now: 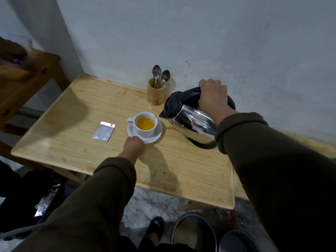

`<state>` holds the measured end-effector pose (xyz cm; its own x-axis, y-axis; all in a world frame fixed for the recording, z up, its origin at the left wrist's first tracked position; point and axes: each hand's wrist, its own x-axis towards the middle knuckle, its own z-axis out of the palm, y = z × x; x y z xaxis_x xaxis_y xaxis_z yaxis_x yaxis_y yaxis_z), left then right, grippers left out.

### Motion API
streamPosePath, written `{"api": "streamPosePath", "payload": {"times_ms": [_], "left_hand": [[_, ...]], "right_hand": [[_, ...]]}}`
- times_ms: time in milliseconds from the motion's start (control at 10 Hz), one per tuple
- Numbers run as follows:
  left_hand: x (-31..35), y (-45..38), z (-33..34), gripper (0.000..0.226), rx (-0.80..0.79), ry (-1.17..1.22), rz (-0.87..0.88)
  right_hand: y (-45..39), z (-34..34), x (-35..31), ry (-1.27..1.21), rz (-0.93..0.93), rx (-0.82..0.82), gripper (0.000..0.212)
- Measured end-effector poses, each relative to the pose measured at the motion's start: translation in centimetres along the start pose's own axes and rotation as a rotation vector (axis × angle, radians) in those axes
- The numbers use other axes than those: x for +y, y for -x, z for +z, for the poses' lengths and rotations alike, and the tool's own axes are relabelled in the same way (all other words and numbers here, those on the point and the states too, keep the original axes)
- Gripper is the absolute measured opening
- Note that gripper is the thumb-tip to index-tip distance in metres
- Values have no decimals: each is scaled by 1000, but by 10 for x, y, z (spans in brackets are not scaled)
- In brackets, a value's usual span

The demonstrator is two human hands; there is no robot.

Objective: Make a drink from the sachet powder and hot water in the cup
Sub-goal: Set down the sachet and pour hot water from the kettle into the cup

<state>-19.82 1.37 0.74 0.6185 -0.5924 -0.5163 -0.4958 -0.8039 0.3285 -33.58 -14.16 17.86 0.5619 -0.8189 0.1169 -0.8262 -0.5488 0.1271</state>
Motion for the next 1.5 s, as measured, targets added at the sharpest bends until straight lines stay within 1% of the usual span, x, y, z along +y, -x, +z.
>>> {"api": "streamPosePath", "payload": {"times_ms": [300, 500, 600, 700, 800, 900, 1000, 1100, 1200, 1300, 1400, 1500], "left_hand": [[0, 0, 2, 36, 24, -44, 28], [0, 0, 4, 36, 39, -21, 44], [1, -1, 7, 37, 46, -8, 43], [4, -2, 11, 35, 65, -16, 51], [6, -4, 15, 36, 75, -36, 39], [8, -4, 18, 36, 87, -89, 60], [7, -6, 19, 41, 67, -43, 46], [6, -8, 19, 54, 43, 77, -2], [5, -8, 20, 51, 53, 31, 42], [5, -11, 23, 51, 58, 16, 37], [9, -11, 25, 60, 40, 72, -23], [9, -12, 26, 64, 43, 111, -23]], "right_hand": [[1, 2, 5, -30, -11, 17, 29], [5, 3, 26, -183, 88, 55, 24], [11, 5, 39, -310, 162, 65, 22], [17, 8, 52, -402, 244, 74, 14], [24, 10, 66, -498, 368, 101, 17], [34, 16, 78, -573, 533, 146, 24], [46, 25, 86, -662, 679, 185, 27], [55, 34, 90, -729, 781, 216, 25], [63, 44, 94, -812, 876, 243, 25], [65, 51, 96, -884, 938, 268, 25], [65, 56, 96, -939, 987, 290, 24], [65, 59, 94, -991, 1023, 300, 24]]}}
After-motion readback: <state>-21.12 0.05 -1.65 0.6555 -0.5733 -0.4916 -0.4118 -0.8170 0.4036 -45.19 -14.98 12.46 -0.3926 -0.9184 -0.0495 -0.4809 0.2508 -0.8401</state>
